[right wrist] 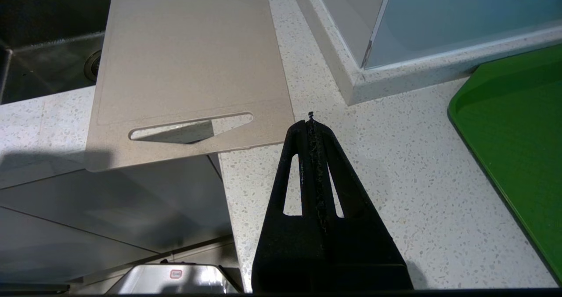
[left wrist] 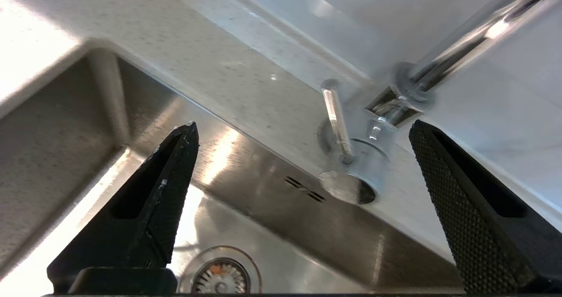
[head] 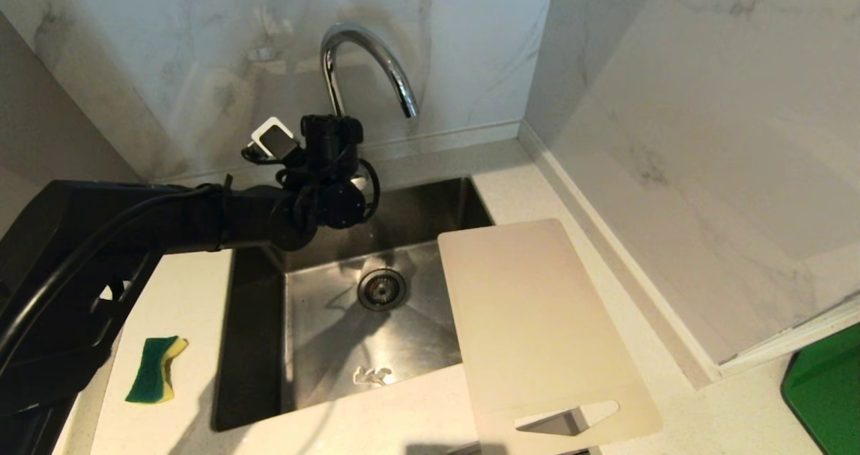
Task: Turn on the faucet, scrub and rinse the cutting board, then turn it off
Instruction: Turn on the tap
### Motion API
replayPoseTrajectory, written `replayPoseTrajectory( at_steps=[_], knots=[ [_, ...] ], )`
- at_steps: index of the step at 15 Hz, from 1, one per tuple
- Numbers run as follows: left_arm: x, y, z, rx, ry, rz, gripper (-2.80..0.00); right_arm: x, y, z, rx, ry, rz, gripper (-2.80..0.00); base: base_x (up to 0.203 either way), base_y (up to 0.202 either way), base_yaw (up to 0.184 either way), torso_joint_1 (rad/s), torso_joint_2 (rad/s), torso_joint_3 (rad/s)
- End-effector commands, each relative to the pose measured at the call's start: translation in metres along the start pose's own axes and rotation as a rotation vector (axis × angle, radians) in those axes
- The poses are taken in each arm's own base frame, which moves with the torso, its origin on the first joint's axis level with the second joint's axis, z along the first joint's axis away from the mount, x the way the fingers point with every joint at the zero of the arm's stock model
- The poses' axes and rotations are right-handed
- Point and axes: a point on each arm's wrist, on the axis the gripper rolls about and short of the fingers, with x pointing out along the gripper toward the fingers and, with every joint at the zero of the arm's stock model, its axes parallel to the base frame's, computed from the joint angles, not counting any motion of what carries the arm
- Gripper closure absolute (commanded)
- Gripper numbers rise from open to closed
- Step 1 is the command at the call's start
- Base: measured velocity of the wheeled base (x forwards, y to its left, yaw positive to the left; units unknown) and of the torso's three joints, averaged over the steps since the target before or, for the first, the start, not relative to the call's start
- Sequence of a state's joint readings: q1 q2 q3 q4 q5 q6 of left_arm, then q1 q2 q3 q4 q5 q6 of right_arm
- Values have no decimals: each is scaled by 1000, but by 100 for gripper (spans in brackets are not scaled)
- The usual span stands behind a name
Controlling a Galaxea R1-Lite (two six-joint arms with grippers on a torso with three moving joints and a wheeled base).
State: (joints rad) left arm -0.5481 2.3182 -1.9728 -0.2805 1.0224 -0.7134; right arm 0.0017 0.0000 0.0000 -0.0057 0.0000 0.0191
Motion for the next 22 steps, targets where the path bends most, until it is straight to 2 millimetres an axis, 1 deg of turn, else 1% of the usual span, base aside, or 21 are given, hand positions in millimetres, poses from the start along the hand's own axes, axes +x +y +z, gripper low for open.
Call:
replayPoseTrajectory(
  at_steps=[1,3,6,10,13,15,19,22],
  knots=[
    [4,3,-10,9,-1,12,-280,0,0,0,-1,1,0,0,0,0,0,0,0,0],
    [6,3,-10,18,-10,5,-280,0,0,0,0,1,0,0,0,0,0,0,0,0],
    [19,5,-7,49,-50,0,-280,0,0,0,-1,1,1,0,0,0,0,0,0,0],
    [26,10,-18,59,-50,-5,-280,0,0,0,-1,0,0,0,0,0,0,0,0,0],
    [26,7,-18,61,-51,-39,-280,0,0,0,-1,0,0,0,0,0,0,0,0,0],
    [28,8,-22,77,-66,-47,-280,0,0,0,-1,0,0,0,0,0,0,0,0,0],
    [33,13,-35,94,-60,-40,-280,0,0,0,-1,0,0,0,0,0,0,0,0,0],
    [40,19,-39,106,-61,-25,-280,0,0,0,-1,0,0,0,0,0,0,0,0,0]
  ],
)
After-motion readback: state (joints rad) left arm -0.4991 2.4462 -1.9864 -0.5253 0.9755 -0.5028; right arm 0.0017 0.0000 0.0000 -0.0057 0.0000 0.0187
